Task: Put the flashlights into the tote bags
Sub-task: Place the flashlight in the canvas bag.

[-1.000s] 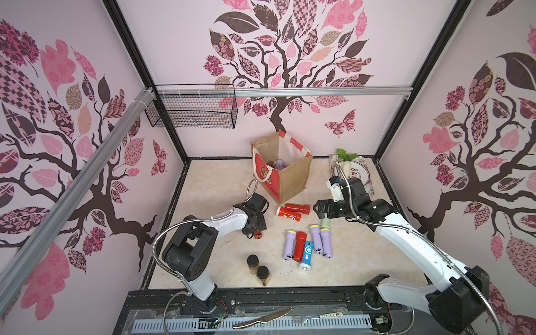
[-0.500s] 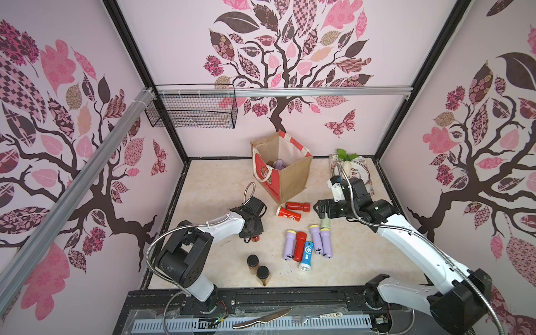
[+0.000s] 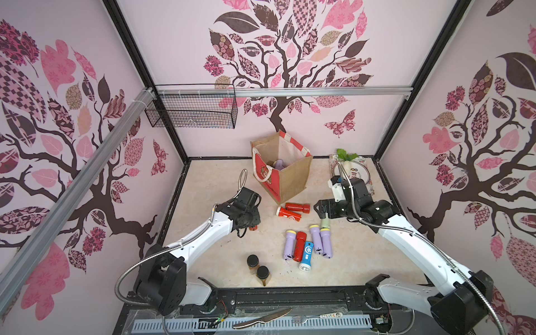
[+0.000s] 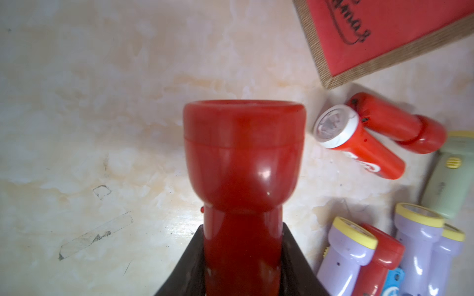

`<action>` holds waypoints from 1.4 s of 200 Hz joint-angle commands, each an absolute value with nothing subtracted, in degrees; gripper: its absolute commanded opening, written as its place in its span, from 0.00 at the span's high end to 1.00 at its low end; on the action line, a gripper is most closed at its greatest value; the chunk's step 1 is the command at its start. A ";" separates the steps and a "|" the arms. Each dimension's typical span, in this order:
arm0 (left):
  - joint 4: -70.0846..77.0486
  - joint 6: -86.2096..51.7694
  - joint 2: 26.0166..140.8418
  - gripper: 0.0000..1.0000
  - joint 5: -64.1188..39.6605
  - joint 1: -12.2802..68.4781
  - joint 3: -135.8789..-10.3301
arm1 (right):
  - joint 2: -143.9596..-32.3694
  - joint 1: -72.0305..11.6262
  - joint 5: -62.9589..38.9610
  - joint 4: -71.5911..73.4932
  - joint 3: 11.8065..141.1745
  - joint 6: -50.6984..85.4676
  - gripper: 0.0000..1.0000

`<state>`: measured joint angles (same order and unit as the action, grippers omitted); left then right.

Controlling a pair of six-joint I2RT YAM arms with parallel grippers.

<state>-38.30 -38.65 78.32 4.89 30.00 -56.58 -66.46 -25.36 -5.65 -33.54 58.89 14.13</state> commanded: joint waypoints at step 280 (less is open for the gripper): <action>-25.68 -29.73 104.30 1.00 -8.77 24.87 -107.86 | -61.79 -25.11 -11.11 -31.77 61.88 12.81 0.00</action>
<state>-29.78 -31.33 101.60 -8.27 25.41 -103.18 -63.53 -25.36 -10.92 -31.03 58.89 13.82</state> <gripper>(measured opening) 0.370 0.997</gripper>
